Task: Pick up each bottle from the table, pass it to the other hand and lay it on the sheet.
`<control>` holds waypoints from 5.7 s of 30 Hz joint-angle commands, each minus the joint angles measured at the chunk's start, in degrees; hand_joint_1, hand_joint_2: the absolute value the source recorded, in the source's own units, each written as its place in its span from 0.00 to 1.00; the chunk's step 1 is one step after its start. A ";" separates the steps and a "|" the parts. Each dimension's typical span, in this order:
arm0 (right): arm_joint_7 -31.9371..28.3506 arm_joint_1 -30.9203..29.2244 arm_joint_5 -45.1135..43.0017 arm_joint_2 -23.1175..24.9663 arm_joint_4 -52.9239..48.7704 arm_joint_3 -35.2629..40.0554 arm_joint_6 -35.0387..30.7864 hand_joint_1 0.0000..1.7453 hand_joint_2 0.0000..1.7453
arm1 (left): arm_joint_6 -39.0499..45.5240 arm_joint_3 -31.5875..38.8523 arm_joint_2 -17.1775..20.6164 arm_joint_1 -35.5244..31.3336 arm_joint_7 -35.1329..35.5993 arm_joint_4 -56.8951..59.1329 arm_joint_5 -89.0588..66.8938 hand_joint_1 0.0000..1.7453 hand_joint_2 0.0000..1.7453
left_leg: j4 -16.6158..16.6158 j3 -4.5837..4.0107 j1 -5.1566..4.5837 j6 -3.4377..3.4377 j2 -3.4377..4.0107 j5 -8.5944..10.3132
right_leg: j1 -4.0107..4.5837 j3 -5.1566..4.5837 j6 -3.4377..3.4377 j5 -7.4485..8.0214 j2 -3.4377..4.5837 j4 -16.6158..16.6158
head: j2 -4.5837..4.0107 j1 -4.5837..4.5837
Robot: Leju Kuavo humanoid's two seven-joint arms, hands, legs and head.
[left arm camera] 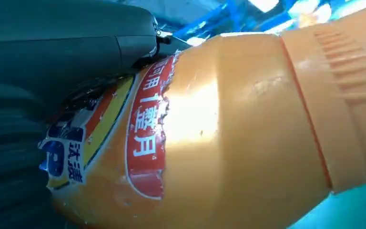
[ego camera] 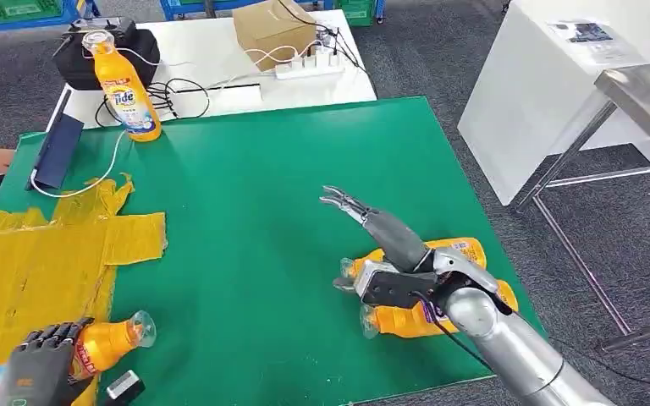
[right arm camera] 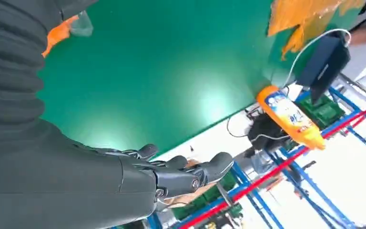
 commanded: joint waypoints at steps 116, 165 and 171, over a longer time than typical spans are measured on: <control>7.40 -22.24 -22.25 18.14 36.70 15.16 8.61 1.00 1.00 | -46.69 -16.08 -10.63 -15.21 -13.48 -11.80 97.48 0.00 1.00 | -0.05 1.20 0.30 0.24 0.52 -0.70 | 0.21 1.27 0.06 -0.31 0.77 -0.39 | 0.00 0.00; 10.40 -23.51 -19.25 28.65 33.05 35.17 5.84 1.00 1.00 | -43.13 -15.78 -13.68 -17.83 -14.78 -12.23 94.81 1.00 1.00 | -0.05 1.02 0.34 0.21 0.23 -0.67 | 0.25 1.16 0.09 -0.42 0.41 -0.40 | 0.00 -0.02; 10.39 -23.12 -15.31 25.92 32.38 31.54 0.24 0.00 1.00 | -41.56 -12.85 -12.69 -15.68 -15.07 -13.68 92.64 1.00 1.00 | -0.06 1.05 0.33 0.24 0.20 -0.67 | 0.24 1.18 0.08 -0.42 0.41 -0.42 | 0.00 0.00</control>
